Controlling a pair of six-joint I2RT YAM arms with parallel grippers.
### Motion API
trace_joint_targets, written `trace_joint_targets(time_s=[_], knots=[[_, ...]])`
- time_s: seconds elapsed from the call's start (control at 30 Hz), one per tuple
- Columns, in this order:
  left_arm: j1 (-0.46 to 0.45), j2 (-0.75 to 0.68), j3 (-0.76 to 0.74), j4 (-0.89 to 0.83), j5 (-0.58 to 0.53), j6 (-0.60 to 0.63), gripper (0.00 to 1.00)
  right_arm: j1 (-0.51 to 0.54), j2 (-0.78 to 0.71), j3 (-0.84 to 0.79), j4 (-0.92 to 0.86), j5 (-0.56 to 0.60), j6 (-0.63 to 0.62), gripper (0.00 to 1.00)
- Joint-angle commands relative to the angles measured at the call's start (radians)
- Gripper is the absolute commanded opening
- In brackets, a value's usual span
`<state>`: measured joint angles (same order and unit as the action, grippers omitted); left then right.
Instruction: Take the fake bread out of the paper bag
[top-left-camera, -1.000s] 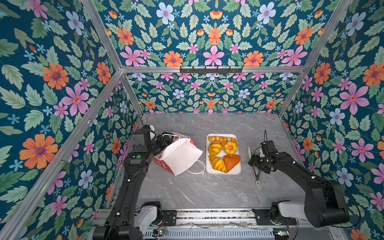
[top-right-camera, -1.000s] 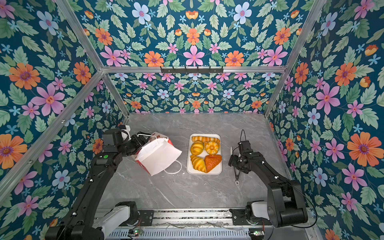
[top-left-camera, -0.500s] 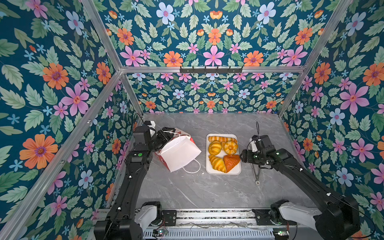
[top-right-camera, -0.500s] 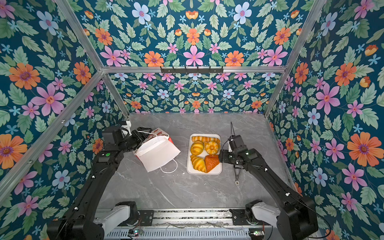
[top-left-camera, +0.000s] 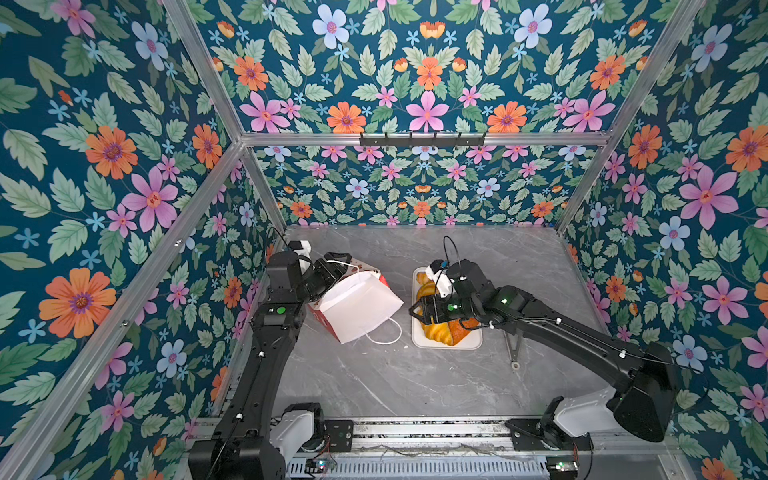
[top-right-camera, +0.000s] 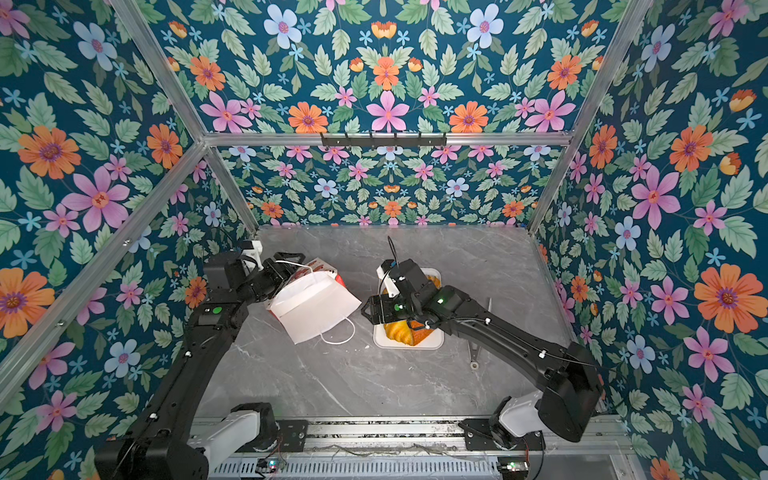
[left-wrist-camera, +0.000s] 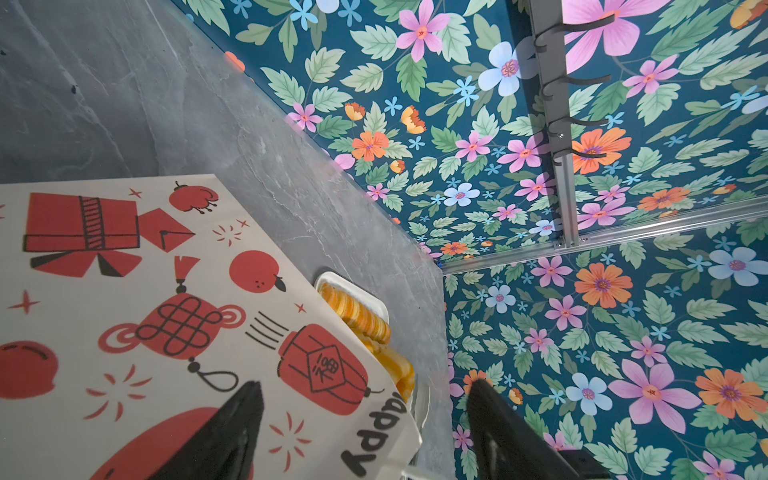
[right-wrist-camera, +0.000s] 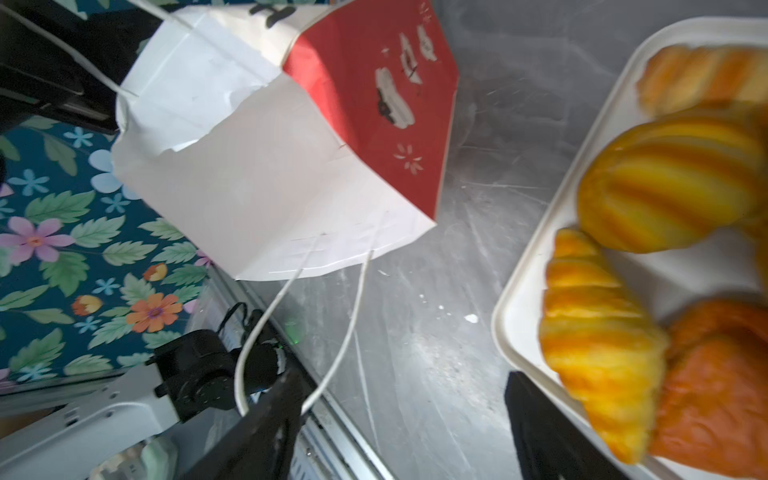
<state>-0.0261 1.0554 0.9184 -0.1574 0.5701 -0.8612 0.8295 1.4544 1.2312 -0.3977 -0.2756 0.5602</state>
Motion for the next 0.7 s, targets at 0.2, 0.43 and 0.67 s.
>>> trace_joint_targets(time_s=[0.2, 0.43, 0.67], knots=[[0.0, -0.001, -0.023, 0.08, 0.016, -0.022, 0.81, 0.056, 0.067, 0.025, 0.053, -0.11, 0.115, 0.77], [0.001, -0.002, -0.021, 0.085, 0.015, -0.024, 0.83, 0.079, 0.09, 0.015, 0.021, -0.145, 0.132, 0.75], [0.002, -0.005, -0.021, 0.087, 0.013, -0.027, 0.84, 0.101, 0.107, -0.011, 0.058, -0.216, 0.174, 0.73]])
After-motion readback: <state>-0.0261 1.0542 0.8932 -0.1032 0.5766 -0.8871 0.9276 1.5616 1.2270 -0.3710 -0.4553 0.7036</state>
